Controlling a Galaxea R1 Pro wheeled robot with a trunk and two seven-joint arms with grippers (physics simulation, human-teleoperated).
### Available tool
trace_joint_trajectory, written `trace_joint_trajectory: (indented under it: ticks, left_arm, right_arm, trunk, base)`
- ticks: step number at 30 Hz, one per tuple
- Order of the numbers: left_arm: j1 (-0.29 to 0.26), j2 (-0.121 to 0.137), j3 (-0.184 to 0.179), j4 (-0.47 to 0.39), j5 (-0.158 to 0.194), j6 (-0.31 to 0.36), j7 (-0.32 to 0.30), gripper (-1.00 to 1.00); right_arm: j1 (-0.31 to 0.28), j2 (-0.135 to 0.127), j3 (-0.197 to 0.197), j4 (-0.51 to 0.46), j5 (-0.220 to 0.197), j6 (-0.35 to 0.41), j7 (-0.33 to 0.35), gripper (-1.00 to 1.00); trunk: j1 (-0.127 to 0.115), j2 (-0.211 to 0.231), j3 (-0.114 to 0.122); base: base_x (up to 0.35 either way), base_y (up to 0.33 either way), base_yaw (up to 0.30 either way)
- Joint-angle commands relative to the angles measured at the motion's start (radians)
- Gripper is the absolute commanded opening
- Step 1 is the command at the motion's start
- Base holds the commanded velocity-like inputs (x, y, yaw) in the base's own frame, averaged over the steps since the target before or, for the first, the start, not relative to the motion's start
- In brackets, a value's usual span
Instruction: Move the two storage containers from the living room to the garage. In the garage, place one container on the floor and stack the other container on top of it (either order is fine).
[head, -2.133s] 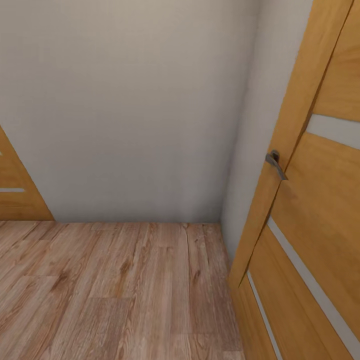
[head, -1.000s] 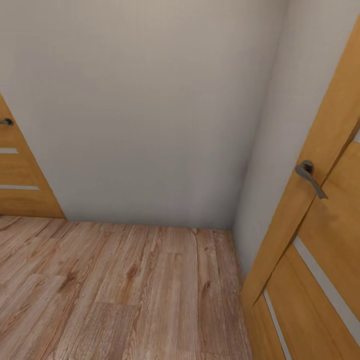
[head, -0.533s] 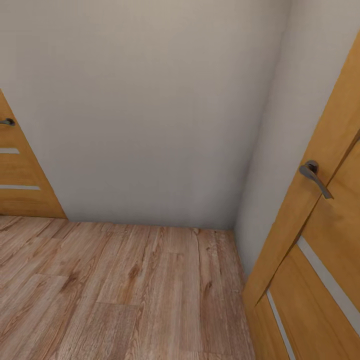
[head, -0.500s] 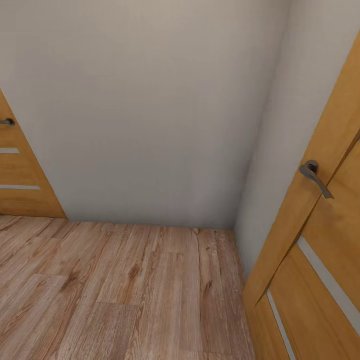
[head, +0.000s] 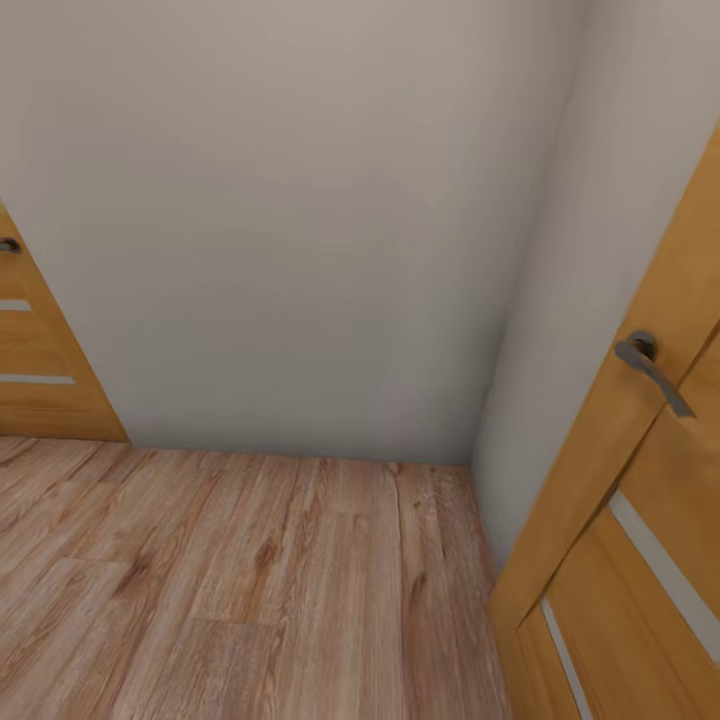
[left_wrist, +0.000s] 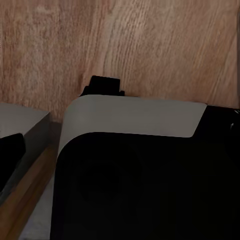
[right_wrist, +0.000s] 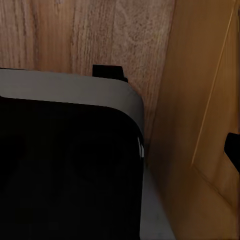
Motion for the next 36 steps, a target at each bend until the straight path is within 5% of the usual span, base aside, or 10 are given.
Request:
trace_joint_trajectory:
  ticks: [1, 15, 36]
  left_arm:
    - [-0.001, 0.0, 0.0, 0.001, 0.008, -0.003, 0.002, 1.0]
    - [-0.001, 0.0, 0.0, 0.001, 0.008, -0.003, 0.002, 1.0]
    - [-0.001, 0.005, -0.001, 0.001, 0.009, -0.003, 0.002, 1.0]
  right_arm:
    - [-0.001, 0.001, 0.008, 0.003, -0.009, -0.005, 0.0, 1.0]
    - [-0.001, 0.001, 0.008, 0.003, -0.009, -0.005, 0.0, 1.0]
    - [-0.001, 0.001, 0.008, 0.003, -0.01, -0.005, 0.0, 1.0]
  trunk:
    - [0.0, 0.0, -0.001]
    - [0.0, 0.0, -0.001]
    - [0.0, 0.0, -0.001]
  base:
    - [0.312, 0.0, 0.0]
    - [0.315, 0.0, 0.068]
    - [0.095, 0.0, 0.179]
